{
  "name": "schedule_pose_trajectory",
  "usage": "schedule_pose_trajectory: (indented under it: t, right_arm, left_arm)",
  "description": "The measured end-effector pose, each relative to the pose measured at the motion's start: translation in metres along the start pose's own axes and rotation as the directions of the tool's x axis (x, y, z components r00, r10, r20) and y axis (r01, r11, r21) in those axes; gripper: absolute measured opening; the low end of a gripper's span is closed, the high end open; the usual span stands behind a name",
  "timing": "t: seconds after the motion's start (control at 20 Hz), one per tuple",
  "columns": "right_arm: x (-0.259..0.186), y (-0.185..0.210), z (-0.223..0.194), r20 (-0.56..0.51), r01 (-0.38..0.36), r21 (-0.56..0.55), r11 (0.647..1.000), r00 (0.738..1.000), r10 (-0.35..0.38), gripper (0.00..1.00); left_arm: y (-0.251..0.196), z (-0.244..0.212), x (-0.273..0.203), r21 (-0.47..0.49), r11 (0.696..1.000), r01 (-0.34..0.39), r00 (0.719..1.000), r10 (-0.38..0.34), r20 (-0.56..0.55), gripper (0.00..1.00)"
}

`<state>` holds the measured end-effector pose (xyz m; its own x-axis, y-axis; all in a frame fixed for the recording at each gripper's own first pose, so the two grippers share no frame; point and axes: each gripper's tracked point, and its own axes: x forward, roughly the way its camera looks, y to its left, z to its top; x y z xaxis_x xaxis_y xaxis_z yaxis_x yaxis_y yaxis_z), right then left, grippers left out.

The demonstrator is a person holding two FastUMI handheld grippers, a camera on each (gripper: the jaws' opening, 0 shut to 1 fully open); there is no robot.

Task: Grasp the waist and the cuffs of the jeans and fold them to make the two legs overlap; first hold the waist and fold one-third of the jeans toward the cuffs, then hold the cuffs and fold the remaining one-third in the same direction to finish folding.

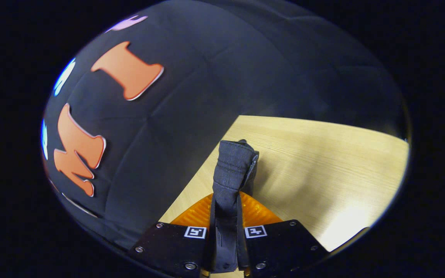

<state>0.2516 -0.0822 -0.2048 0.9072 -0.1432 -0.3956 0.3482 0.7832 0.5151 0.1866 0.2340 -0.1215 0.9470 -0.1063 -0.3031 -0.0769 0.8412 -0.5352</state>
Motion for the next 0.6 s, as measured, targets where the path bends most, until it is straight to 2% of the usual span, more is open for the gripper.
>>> schedule_pose_trajectory:
  t: [0.15, 0.3, 0.6]
  right_arm:
    - [-0.014, 0.053, -0.004, 0.041, -0.013, -0.142, 0.99, 0.999, 0.019, 0.22]
    - [-0.031, 0.113, -0.018, 0.065, -0.044, -0.27, 0.962, 0.996, 0.063, 0.22]
    - [-0.066, 0.227, -0.086, 0.018, -0.16, -0.383, 0.91, 0.983, 0.181, 0.22]
  left_arm:
    - [0.024, 0.007, -0.002, -0.019, 1.0, 0.013, 1.0, -0.014, -0.02, 0.98]
    - [0.054, 0.012, -0.004, -0.064, 0.998, 0.012, 1.0, -0.014, -0.028, 0.98]
    - [0.105, 0.031, -0.014, -0.093, 0.996, -0.001, 1.0, -0.001, -0.023, 0.98]
